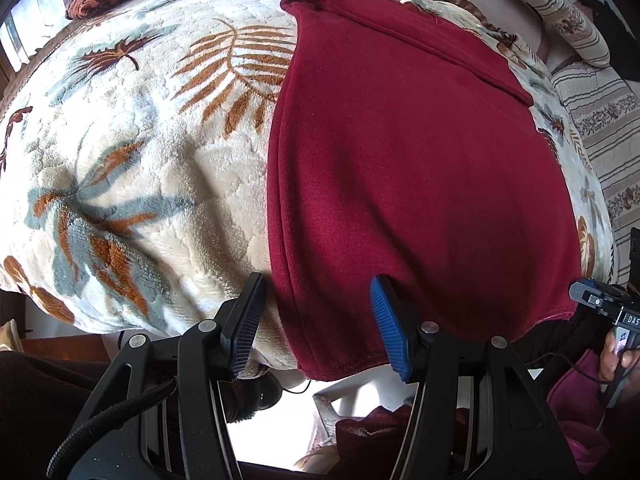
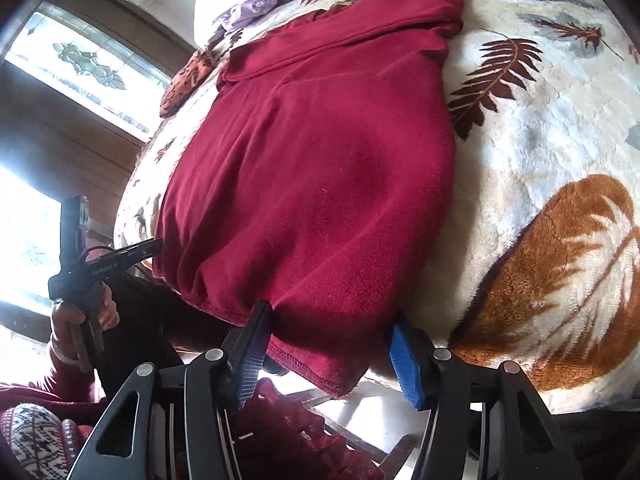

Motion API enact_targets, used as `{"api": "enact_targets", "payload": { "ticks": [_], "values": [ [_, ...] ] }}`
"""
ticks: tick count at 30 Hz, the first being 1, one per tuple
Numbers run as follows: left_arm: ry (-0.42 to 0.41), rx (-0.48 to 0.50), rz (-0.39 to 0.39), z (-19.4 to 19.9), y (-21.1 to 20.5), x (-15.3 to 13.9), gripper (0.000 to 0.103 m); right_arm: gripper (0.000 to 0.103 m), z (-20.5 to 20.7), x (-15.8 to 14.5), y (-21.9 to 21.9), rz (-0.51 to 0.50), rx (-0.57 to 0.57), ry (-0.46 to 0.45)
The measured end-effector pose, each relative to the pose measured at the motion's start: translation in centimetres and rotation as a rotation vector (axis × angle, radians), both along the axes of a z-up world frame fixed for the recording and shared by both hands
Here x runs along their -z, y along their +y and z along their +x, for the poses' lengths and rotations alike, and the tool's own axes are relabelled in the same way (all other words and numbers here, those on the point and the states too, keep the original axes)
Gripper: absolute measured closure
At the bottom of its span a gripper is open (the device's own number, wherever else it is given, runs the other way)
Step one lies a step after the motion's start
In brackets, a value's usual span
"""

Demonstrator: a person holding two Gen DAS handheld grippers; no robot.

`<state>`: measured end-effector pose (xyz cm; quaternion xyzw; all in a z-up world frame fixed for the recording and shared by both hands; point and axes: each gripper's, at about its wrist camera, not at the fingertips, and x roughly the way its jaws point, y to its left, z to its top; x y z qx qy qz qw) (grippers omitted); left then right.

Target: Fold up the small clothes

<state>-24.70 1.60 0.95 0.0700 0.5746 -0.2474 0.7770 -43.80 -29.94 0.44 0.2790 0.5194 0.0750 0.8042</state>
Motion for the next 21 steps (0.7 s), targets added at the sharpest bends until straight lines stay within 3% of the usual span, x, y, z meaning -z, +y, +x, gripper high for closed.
{"api": "enact_targets", "payload": {
  "ticks": [3,7,9,10,11,12,15,21],
  "values": [
    [-0.017,0.007,0.017,-0.2,-0.3,0.0,0.049,0.044,0.2,0.2,0.2,0.017,0.037,-0.018],
    [-0.018,0.013,0.019,-0.3,-0.4,0.1,0.049,0.041,0.7,-0.5,1.7,-0.069,0.006,-0.032],
    [-0.017,0.025,0.021,-0.3,-0.6,0.0,0.062,0.06,0.9,-0.9,2.2,-0.116,0.006,-0.051],
    [-0.021,0.029,0.028,-0.4,-0.7,0.1,0.066,0.076,1.1,-1.2,2.4,-0.124,0.013,-0.068],
    [-0.024,0.03,0.031,-0.4,-0.7,0.0,0.074,0.08,1.2,-1.3,2.5,-0.118,0.013,-0.077],
    [-0.021,0.029,0.027,-0.5,-0.6,-0.1,0.085,0.081,1.3,-1.4,2.5,-0.112,0.009,-0.08],
    [-0.011,0.024,0.004,-0.3,-0.1,-0.8,0.094,0.084,1.7,-1.7,2.4,-0.104,0.007,-0.092],
    [-0.059,0.012,-0.107,1.2,0.2,-4.8,0.094,0.085,2.3,-5.0,0.3,-0.065,0.057,-0.195]
  ]
}}
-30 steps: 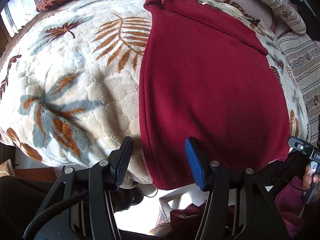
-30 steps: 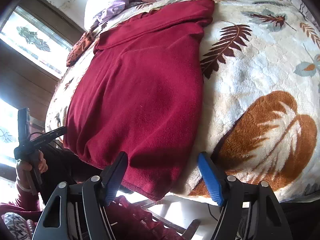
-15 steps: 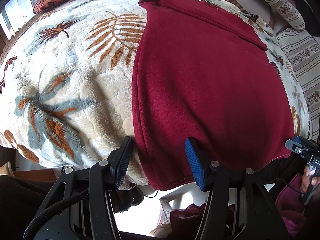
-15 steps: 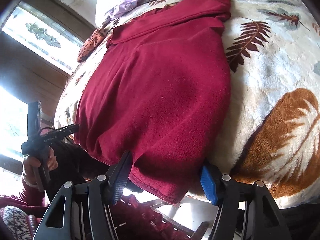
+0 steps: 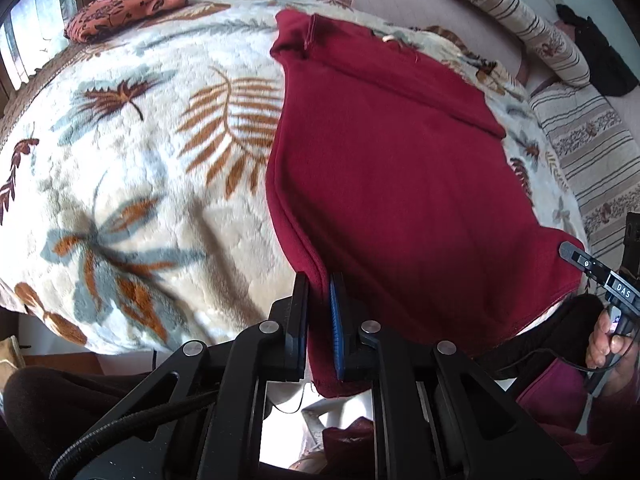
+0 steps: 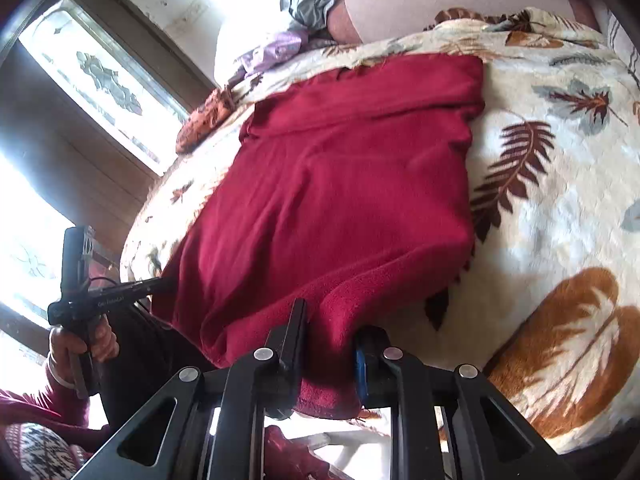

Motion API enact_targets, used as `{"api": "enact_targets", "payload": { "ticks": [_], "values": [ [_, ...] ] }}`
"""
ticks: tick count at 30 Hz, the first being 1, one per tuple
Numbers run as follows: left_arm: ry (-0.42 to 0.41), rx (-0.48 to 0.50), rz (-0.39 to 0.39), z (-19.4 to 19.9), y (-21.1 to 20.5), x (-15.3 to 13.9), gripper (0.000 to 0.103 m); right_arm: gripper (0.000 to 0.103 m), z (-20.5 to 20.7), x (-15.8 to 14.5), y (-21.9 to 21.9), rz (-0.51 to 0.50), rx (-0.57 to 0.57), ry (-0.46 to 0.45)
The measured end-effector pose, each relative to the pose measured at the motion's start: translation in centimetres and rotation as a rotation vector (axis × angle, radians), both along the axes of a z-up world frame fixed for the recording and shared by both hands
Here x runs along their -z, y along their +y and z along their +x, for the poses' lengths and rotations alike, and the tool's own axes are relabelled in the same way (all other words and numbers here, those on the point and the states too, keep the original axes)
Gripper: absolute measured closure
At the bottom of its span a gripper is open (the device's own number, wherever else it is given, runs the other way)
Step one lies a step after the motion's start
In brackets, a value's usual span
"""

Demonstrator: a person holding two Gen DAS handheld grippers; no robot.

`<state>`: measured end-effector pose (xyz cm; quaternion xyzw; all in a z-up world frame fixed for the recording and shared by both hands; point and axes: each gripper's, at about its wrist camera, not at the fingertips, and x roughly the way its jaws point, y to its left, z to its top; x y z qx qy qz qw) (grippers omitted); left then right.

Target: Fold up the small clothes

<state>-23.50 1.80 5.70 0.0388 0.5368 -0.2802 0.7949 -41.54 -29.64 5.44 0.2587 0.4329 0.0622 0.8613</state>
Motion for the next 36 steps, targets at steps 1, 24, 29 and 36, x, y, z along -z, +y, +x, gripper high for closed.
{"api": "enact_targets", "payload": {
  "ticks": [1,24,29,36],
  "values": [
    [-0.017,-0.002,-0.012,0.4,-0.3,-0.6,0.094,0.085,0.2,-0.8,-0.6,-0.002,0.018,-0.03],
    [0.025,-0.005,0.017,6.4,-2.5,-0.3,0.099,0.034,4.6,-1.1,-7.0,0.03,0.069,0.107],
    [0.106,-0.01,0.084,3.6,-0.9,2.7,0.087,0.034,1.0,2.9,-5.6,0.049,0.029,0.247],
    [0.1,-0.004,0.118,1.3,0.6,2.6,0.087,0.034,-1.4,4.6,-3.9,0.101,0.001,0.258]
  ]
}}
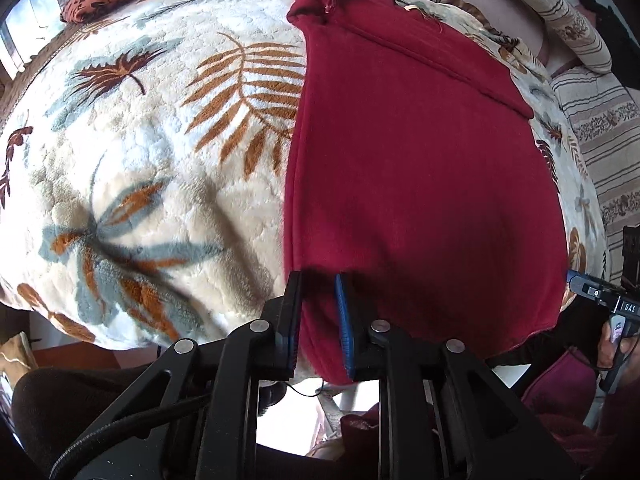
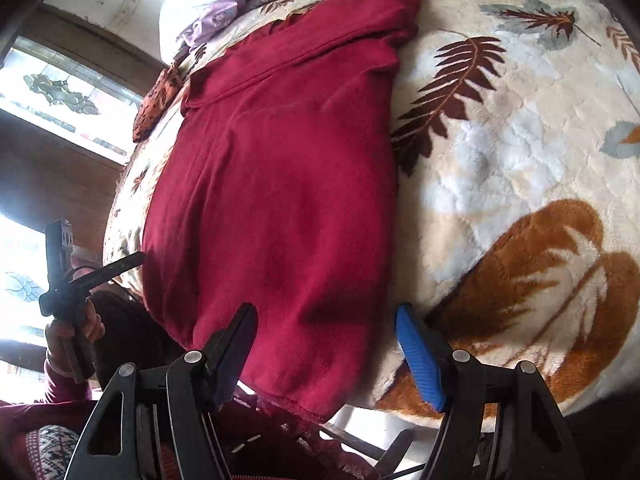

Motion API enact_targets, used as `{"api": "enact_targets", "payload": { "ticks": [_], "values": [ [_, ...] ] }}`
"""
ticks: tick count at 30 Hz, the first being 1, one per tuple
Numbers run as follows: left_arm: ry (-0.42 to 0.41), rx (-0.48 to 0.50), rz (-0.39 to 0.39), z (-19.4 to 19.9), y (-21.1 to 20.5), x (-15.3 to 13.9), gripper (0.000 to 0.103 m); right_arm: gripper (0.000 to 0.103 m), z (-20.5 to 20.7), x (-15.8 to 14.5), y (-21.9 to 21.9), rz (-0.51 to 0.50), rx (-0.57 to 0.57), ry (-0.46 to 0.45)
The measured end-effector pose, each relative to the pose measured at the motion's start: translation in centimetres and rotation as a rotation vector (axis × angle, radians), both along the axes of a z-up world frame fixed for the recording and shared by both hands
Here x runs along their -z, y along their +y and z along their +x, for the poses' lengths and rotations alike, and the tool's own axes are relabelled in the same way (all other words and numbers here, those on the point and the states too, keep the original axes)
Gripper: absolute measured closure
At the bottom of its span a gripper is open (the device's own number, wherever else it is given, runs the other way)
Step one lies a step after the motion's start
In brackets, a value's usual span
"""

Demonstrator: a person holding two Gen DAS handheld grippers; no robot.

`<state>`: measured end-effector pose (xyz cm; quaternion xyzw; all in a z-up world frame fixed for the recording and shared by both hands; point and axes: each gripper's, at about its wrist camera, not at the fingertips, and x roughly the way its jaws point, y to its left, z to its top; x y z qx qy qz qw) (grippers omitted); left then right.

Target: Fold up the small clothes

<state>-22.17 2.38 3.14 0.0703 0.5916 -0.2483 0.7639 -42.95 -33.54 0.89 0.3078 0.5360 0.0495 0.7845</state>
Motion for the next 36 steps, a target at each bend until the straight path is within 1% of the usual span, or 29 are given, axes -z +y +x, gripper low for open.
{"api": "enact_targets", "payload": {
  "ticks": [1,4,5,6,7,8,9,10,11,12,13,15,19,21,23,24,26,27,28,29,30,32,33,34,36],
  "values": [
    [0.0,-0.012,0.004,0.0,0.5,-0.1,0.087,0.034,-0.1,-0.1,0.5,0.02,-0.021,-0.006],
    [0.01,-0.041,-0.006,0.1,1.5,0.1,0.087,0.034,-0.1,-0.1,1.3,0.002,-0.052,-0.011],
    [0.025,-0.042,-0.009,0.1,1.6,0.4,0.085,0.034,0.0,0.1,1.3,0.009,-0.051,-0.009],
    [0.044,-0.037,-0.014,0.0,1.6,0.6,0.078,0.034,0.0,0.3,1.1,0.027,-0.045,-0.011],
    [0.066,-0.026,-0.03,-0.2,1.4,0.9,0.074,0.034,-0.1,0.5,1.0,0.043,-0.038,-0.014],
    [0.086,-0.013,-0.05,-0.4,1.2,1.1,0.067,0.034,-0.1,0.6,0.9,0.055,-0.032,-0.016],
    [0.099,-0.002,-0.065,-0.7,0.9,1.2,0.064,0.034,-0.1,0.5,0.9,0.066,-0.033,-0.02],
    [0.098,0.007,-0.066,-0.9,0.5,1.3,0.063,0.034,-0.1,0.5,1.0,0.079,-0.043,-0.024],
    [0.086,0.012,-0.05,-0.9,0.3,1.4,0.063,0.034,-0.2,0.4,1.2,0.086,-0.054,-0.026],
    [0.078,0.011,-0.03,-0.9,0.1,1.6,0.063,0.034,-0.3,0.4,1.3,0.084,-0.063,-0.03],
    [0.08,0.008,-0.03,-0.8,-0.1,1.8,0.063,0.034,-0.3,0.5,1.4,0.077,-0.066,-0.031],
    [0.087,-0.004,-0.047,-0.7,0.1,1.9,0.061,0.034,-0.4,0.6,1.4,0.081,-0.06,-0.034],
    [0.081,-0.006,-0.052,-0.7,0.0,2.1,0.06,0.034,-0.7,0.6,1.1,0.099,-0.053,-0.042],
    [0.085,-0.021,-0.08,-0.8,0.0,2.2,0.05,0.034,-0.7,0.7,1.2,0.107,-0.063,-0.049],
    [0.082,-0.026,-0.087,-1.2,-0.4,2.2,0.05,0.034,-0.6,0.9,1.2,0.118,-0.067,-0.057],
    [0.083,-0.006,-0.088,-1.3,-0.6,2.1,0.05,0.034,-0.5,0.9,1.6,0.134,-0.074,-0.066],
    [0.101,0.034,-0.122,-1.4,-0.8,1.9,0.05,0.047,-0.3,0.7,2.4,0.187,-0.132,-0.092],
    [0.114,0.038,-0.146,-1.4,-0.7,1.9,0.05,0.048,-0.3,0.5,2.7,0.188,-0.161,-0.101],
    [0.124,0.028,-0.159,-1.2,-0.7,2.0,0.05,0.048,-0.3,0.3,2.9,0.162,-0.172,-0.106],
    [0.135,0.011,-0.168,-1.0,-0.6,2.2,0.05,0.048,-0.2,0.5,2.8,0.134,-0.165,-0.095],
    [0.148,-0.013,-0.181,-0.7,-0.5,2.5,0.05,0.049,-0.1,0.9,2.6,0.13,-0.147,-0.074],
    [0.168,-0.056,-0.202,-0.5,-0.3,2.6,0.049,0.051,0.1,1.6,2.0,0.187,-0.099,-0.072],
    [0.166,-0.053,-0.197,-0.5,-0.3,2.6,0.049,0.051,0.2,1.8,2.0,0.203,-0.083,-0.079],
    [0.16,-0.042,-0.189,-0.6,-0.3,2.5,0.049,0.054,0.2,1.7,2.1,0.201,-0.083,-0.087],
    [0.143,-0.023,-0.175,-0.9,-0.6,2.3,0.05,0.061,0.4,1.4,2.9,0.16,-0.103,-0.104]
  ]
}}
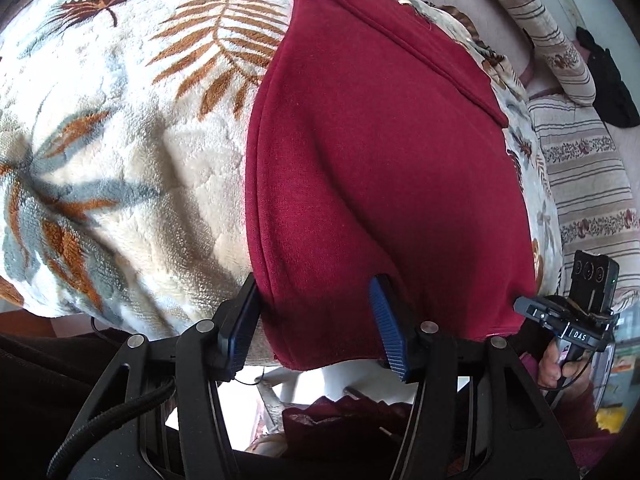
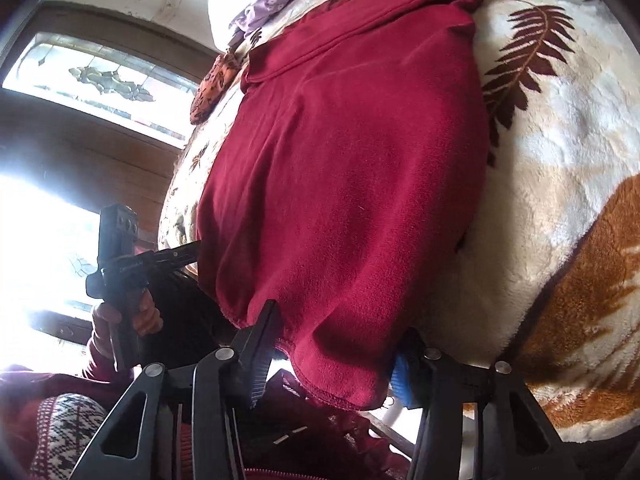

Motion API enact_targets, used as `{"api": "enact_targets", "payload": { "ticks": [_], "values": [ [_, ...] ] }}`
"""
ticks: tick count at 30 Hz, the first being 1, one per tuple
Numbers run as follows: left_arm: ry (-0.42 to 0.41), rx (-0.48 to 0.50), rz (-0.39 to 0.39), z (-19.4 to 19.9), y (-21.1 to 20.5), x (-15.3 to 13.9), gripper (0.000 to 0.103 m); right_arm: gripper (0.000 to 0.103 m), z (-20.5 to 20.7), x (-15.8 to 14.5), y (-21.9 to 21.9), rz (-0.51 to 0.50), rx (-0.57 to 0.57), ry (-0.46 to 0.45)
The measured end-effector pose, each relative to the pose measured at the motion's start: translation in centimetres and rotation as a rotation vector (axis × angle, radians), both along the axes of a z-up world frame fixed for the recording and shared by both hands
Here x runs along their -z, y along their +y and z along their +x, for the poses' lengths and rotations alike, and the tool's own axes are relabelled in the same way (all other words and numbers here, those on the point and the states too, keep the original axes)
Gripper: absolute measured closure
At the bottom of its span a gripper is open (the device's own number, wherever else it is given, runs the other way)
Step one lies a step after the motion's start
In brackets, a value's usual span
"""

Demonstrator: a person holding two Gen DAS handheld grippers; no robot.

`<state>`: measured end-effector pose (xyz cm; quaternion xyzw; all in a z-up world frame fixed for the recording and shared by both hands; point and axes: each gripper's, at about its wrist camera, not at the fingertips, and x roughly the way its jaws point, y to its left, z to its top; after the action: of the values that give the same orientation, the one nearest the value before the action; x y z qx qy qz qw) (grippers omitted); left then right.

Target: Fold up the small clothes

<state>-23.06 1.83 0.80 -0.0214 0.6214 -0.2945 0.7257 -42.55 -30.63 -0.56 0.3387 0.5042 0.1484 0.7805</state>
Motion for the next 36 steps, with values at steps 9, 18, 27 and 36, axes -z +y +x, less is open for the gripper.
{"api": "enact_targets", "payload": {
  "ticks": [9,18,27,36],
  "values": [
    [-0.091,0.028,0.007,-0.1,-0.3,-1.9,0.097,0.087,0.3,-2.0,0.3,-0.037,0.018,-0.065],
    [-0.243,0.011,-0.118,4.0,-2.2,-7.8,0.097,0.089,2.8,-7.1,-2.1,-0.07,0.106,-0.235],
    [-0.392,-0.057,-0.153,12.7,-7.3,-10.6,0.097,0.089,10.3,-10.5,-6.4,-0.148,0.225,-0.347],
    [-0.449,-0.129,-0.116,20.2,-11.0,-10.5,0.097,0.089,17.7,-12.3,-10.3,-0.232,0.306,-0.381]
  ]
}}
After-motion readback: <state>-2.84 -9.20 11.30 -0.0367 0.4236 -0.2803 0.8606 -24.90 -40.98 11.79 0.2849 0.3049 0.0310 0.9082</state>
